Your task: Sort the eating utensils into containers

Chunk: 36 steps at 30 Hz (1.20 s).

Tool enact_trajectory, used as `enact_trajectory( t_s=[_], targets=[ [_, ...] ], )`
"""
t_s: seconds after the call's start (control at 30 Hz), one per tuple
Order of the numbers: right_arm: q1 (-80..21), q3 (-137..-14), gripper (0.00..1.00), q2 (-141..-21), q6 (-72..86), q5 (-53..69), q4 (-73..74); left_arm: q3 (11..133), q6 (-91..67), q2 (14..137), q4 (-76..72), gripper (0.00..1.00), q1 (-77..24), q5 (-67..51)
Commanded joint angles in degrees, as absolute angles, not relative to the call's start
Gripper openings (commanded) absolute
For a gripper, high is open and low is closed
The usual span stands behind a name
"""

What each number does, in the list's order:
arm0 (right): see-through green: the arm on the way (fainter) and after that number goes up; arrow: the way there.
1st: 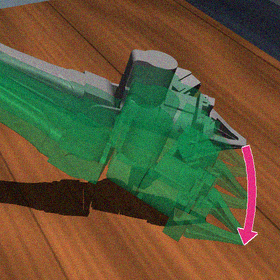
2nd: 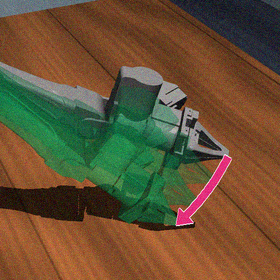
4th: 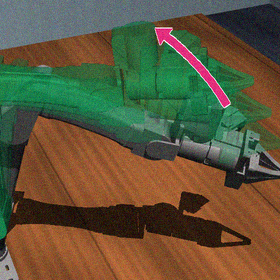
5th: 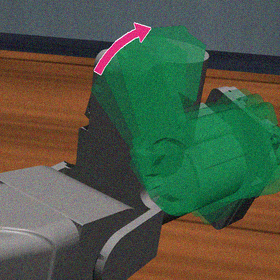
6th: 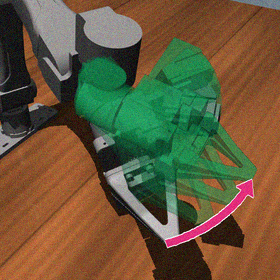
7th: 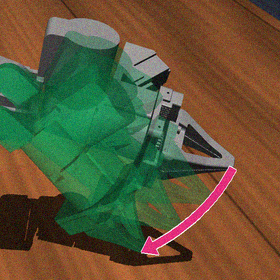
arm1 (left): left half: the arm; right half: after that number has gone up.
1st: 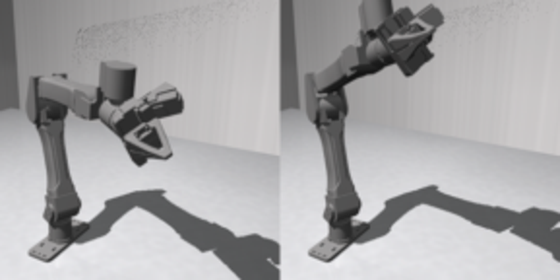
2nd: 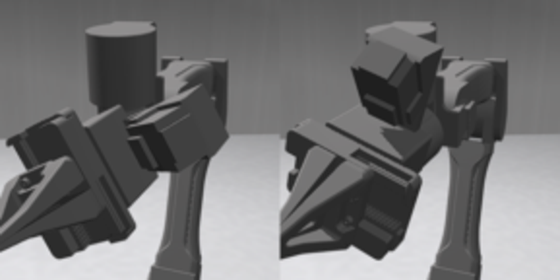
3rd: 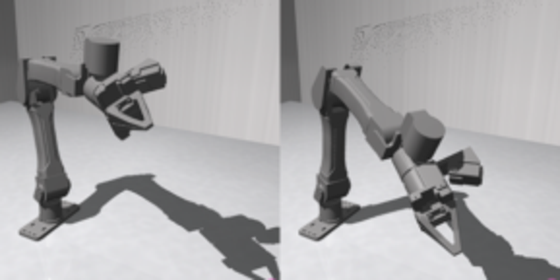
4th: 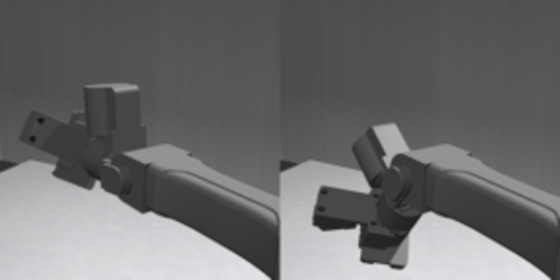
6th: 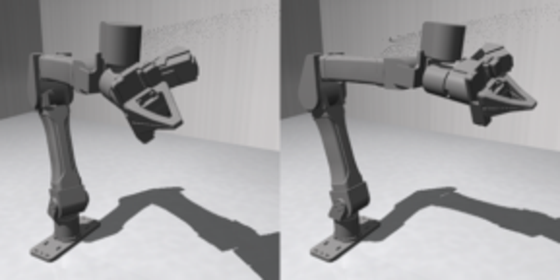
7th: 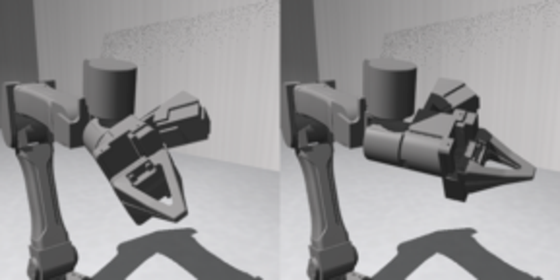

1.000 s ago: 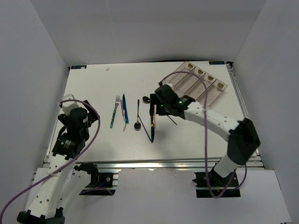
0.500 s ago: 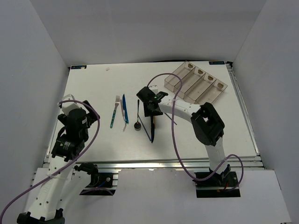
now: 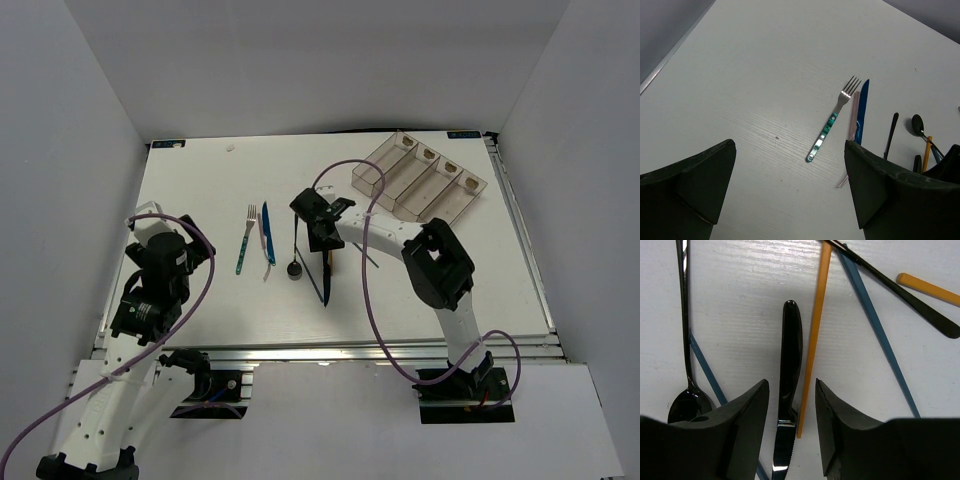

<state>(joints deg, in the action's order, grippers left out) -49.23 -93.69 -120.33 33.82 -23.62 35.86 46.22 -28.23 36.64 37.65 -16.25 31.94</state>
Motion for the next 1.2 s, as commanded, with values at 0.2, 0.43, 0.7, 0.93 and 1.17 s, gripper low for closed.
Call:
enact_trajectory(
  t_s=[0.2, 0.43, 0.7, 0.93, 1.17],
  targets=[
    [-49.83, -96.85, 0.46, -123.84, 33.4, -24.35, 35.16, 45.88, -27.42, 36.83, 36.65, 0.98, -16.44, 30.85],
    [-49.83, -98.09, 0.43, -124.98, 33.66, -25.05, 36.65, 45.79, -27.33, 36.83, 36.65, 0.98, -16.52, 30.67],
    [-49.83, -98.52, 0.42, -124.1, 32.7, -25.14, 36.38, 45.79, -27.33, 37.35, 36.65, 0.98, -16.61, 30.32],
    [-49.83, -99.85, 0.41, -127.44, 32.78, -23.91, 37.62, 45.79, -27.33, 37.18, 36.56, 0.98, -16.61, 30.41],
    [-49.83, -99.14, 0.4, -128.32, 33.57, -24.61, 38.41, 45.79, -27.25, 37.18, 36.56, 0.98, -16.79, 30.23]
  ],
)
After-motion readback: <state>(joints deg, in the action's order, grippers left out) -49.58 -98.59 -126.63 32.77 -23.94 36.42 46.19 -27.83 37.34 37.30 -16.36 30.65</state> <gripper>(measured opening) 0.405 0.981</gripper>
